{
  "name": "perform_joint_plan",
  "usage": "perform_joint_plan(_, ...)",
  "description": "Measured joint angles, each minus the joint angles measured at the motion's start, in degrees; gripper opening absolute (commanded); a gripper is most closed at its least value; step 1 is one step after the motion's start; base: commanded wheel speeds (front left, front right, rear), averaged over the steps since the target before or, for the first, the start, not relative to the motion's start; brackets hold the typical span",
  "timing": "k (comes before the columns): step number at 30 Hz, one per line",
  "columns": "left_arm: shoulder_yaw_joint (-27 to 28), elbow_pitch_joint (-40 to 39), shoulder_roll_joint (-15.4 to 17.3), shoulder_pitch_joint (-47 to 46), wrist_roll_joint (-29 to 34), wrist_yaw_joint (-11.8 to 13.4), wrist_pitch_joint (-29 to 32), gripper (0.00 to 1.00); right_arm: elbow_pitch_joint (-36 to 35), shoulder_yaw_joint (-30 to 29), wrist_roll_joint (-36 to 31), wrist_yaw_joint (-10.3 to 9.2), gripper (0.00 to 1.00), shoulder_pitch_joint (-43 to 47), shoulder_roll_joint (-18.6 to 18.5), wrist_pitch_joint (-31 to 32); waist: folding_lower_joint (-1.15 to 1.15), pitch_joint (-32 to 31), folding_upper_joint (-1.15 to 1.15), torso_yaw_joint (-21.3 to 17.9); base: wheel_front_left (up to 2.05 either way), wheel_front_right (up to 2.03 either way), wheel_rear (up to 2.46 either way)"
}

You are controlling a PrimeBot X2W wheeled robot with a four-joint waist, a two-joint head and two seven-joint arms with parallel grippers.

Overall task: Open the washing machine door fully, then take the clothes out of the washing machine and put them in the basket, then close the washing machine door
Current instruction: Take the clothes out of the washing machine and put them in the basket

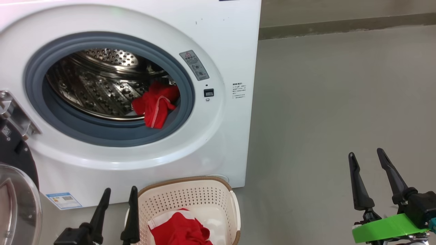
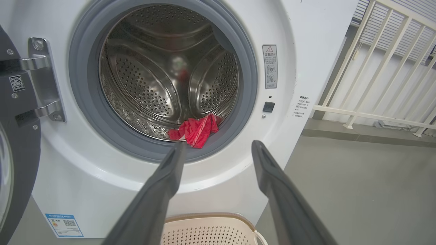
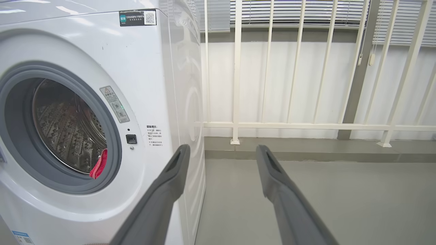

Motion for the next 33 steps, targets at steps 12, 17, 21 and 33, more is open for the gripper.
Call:
perform_joint_plan(12, -0.21, -0.80, 0.02, 1.04, 0.01, 1.65, 0.00, 1.00, -0.23, -0.59, -0.31, 0.00, 1.00, 0.16, 0.07, 0.00, 0.00, -0.10, 0.00, 0.04, 0.00, 0.00, 0.00)
perform_joint_plan(17, -0.34, -0.80, 0.03, 1.04, 0.01, 2.36, 0.00, 1.00, -0.20, -0.40, -0.31, 0.00, 1.00, 0.16, 0.08, 0.00, 0.00, 0.29, 0.00, -0.08, 0.00, 0.00, 0.00)
perform_joint_plan(21, -0.44, -0.42, 0.03, 1.03, 0.00, 3.50, 0.00, 1.00, -0.21, 0.42, -0.32, 0.00, 1.00, 0.16, 0.07, 0.00, 0.00, 0.76, 0.00, -0.16, 0.00, 0.00, 0.00)
perform_joint_plan(33, 0.27, -2.34, 0.03, -1.70, 0.75, 5.99, 0.00, 1.00, -1.29, 1.24, -0.80, 0.04, 1.00, -0.23, 0.14, 0.00, 0.00, 5.05, 0.00, -0.32, 0.00, 0.00, 0.00)
